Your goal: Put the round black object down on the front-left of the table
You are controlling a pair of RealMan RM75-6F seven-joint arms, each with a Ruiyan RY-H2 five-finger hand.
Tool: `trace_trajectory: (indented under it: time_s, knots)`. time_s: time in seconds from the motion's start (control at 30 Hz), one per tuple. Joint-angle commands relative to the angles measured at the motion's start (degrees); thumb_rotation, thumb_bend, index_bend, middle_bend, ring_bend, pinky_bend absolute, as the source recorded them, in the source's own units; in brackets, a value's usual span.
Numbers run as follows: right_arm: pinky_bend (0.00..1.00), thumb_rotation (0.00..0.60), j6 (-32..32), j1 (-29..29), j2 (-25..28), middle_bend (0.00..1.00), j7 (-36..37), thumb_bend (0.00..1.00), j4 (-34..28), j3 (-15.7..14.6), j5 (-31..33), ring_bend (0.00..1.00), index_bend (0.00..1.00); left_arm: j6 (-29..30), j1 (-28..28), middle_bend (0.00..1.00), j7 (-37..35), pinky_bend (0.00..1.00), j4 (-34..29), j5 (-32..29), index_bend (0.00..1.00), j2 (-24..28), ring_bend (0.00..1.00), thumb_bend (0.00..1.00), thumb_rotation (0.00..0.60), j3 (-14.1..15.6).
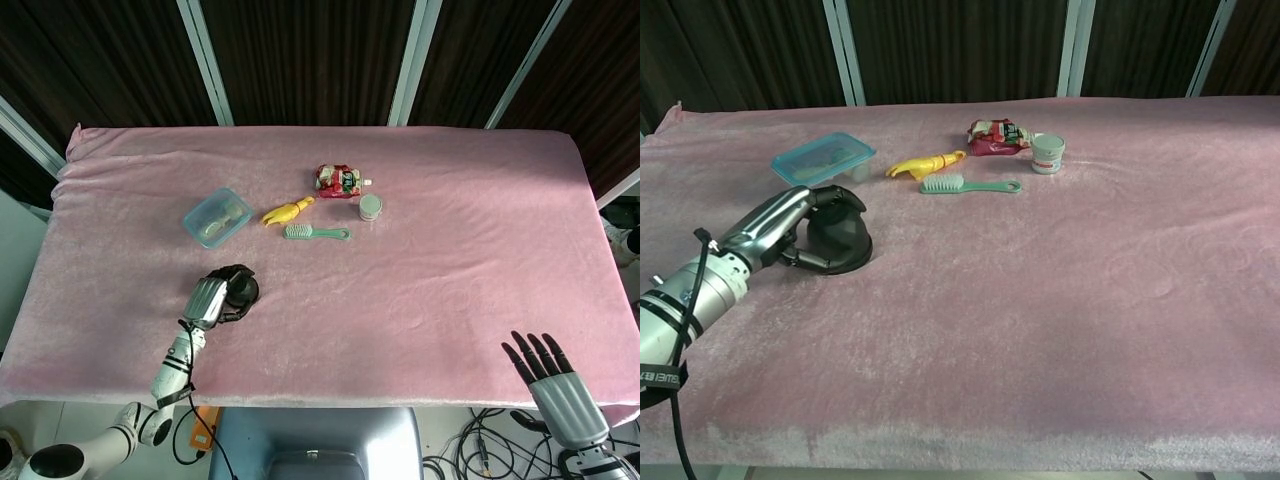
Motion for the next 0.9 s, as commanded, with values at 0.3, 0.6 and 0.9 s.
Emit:
trace_trajectory:
  time_s: [0.3, 0.6, 0.9]
  knots:
    - [0.11, 0.600, -0.07, 0.12, 0.00, 0.00, 0.09, 0.10, 0.01, -0.07, -0.19, 0.00, 0.00, 2.14, 1.42, 0.43, 13.30, 0.68, -7.73, 1.20, 0.32, 8.27, 0.53, 0.34, 0.600, 1.23]
    - [0.11, 0.600, -0.19, 0.22, 0.03, 0.00, 0.05, 0.10, -0.02, -0.08, -0.22, 0.00, 0.00, 3.86, 2.16, 0.43, 24.31, 0.69, -14.51, 1.25, 0.32, 12.83, 0.53, 0.34, 0.600, 1.20]
    - [0.11, 0.600, -0.44, 0.28, -0.01, 0.00, -0.20, 0.10, -0.16, 0.01, 0.08, 0.00, 0.00, 3.78, 2.37, 0.43, 26.59, 0.69, -15.79, 1.15, 0.32, 13.45, 0.54, 0.34, 0.600, 1.34]
